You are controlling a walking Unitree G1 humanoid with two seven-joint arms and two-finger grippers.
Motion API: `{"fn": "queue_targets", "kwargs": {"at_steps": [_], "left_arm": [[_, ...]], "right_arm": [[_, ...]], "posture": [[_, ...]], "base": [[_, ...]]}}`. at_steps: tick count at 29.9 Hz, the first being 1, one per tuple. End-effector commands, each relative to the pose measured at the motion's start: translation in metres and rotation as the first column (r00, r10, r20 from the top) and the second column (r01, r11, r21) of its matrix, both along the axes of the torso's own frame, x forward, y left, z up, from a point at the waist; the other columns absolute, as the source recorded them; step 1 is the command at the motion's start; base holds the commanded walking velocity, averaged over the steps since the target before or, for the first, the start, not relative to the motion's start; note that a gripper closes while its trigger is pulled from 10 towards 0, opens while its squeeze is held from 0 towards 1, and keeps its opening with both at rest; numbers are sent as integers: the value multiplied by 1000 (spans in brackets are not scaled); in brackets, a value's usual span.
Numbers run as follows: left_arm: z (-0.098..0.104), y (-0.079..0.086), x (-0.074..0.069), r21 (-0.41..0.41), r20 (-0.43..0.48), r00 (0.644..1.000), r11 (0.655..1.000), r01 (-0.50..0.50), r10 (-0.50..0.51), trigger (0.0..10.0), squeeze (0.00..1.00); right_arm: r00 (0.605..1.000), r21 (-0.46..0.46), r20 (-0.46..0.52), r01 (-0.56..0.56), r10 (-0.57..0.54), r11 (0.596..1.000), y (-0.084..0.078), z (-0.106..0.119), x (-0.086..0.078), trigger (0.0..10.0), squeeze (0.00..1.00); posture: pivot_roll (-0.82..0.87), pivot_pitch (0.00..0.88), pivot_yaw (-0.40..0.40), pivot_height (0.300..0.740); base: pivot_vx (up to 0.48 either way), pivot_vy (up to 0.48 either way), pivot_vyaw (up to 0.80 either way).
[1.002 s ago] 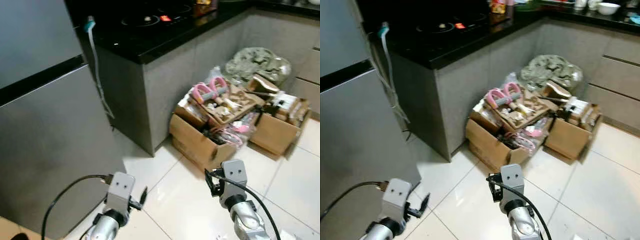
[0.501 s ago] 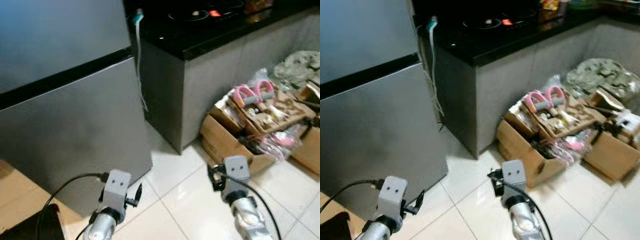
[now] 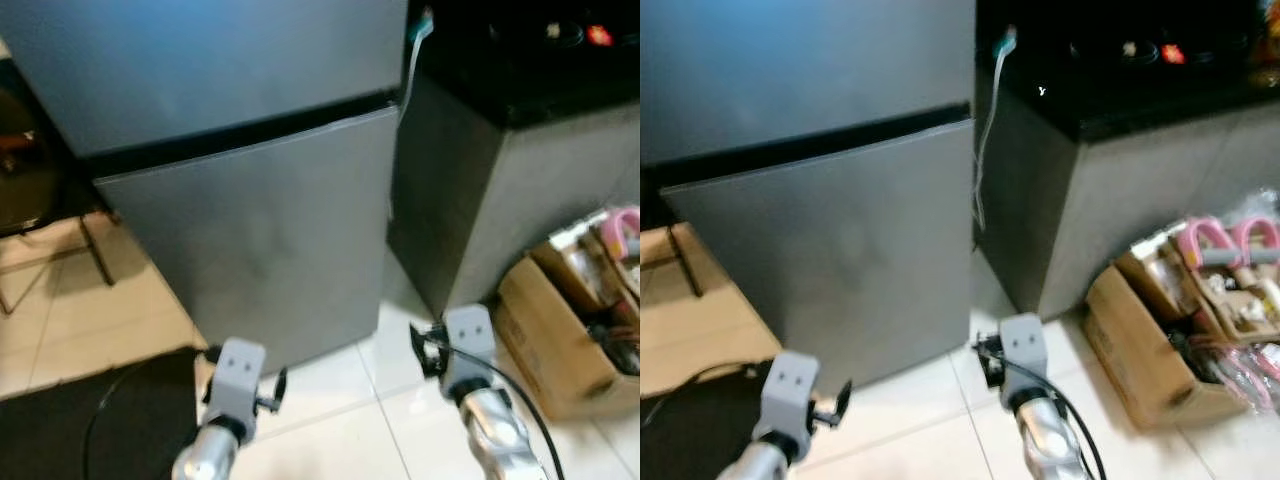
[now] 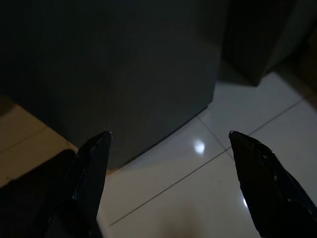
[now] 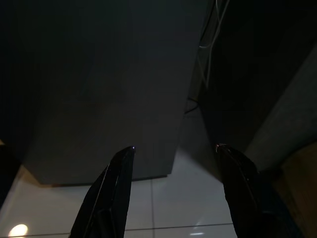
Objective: Restocking fridge
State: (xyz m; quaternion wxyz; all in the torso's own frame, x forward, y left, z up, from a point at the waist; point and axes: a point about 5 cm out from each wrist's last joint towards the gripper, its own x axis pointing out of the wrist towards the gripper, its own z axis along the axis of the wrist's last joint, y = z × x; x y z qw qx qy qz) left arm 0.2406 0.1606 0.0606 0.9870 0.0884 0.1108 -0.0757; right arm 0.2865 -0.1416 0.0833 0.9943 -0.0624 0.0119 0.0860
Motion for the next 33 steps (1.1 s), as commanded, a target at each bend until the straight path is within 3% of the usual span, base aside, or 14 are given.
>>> {"fn": "queue_targets", "kwargs": {"at_steps": [1,33], "left_arm": [[-5,0,-3,7,-27,1000,1000,-2,2,10000,0],[-7,-3,-4,6,-37,999,1000,-7,7,10000,0]], "right_arm": [[1000,11,-17,7,-7,1000,0,-5,-3,10000,0],[1000,9,-23,-16,16,1000,1,-6,-3,10000,0]], "posture": [[-102,157,37,710],[-105,153,34,710]], "base": [[0,0,763],[0,0,763]]}}
